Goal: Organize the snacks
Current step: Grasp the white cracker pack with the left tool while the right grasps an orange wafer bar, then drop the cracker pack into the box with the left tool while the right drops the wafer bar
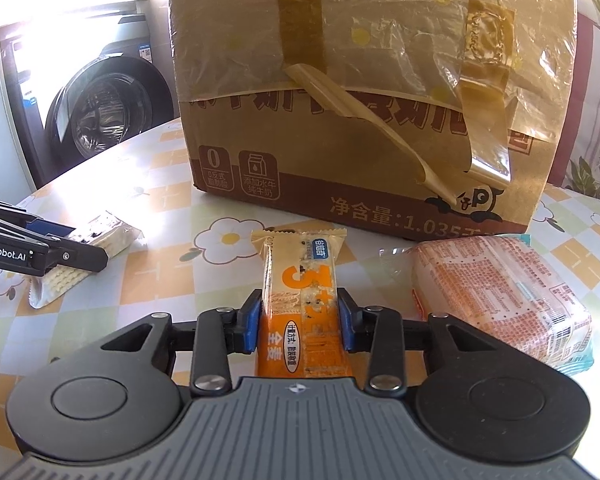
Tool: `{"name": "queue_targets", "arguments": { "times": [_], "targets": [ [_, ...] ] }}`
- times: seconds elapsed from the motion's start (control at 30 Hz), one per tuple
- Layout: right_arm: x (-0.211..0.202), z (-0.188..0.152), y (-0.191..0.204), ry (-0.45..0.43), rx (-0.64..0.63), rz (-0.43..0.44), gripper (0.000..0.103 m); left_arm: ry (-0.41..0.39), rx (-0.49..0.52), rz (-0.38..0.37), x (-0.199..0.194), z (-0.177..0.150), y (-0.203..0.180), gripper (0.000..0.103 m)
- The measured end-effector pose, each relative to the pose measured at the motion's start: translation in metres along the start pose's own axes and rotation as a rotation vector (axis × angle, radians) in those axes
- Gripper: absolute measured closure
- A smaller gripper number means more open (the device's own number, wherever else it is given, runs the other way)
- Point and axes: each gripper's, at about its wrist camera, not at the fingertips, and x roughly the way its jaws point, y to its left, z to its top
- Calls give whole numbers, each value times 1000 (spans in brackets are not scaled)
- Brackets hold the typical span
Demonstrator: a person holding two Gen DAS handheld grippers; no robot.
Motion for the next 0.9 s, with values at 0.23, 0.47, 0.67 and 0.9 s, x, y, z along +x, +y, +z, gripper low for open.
{"name": "queue_targets", "arguments": {
  "times": [0.23, 0.47, 0.67, 0.9],
  "targets": [
    [-21, 5, 14, -38, -56, 31, 65, -47, -17, -31, -18, 5, -3, 55],
    [-54, 32, 17, -171, -99, 35, 65, -161, -1, -51, -47, 33, -11, 55],
    [-78, 72, 11, -316, -121, 26, 65, -292, -21, -88, -77, 75, -14, 55],
    [-96, 138, -10, -420, -59, 60, 65, -404, 35, -117, -98, 134, -30, 55]
  ]
}}
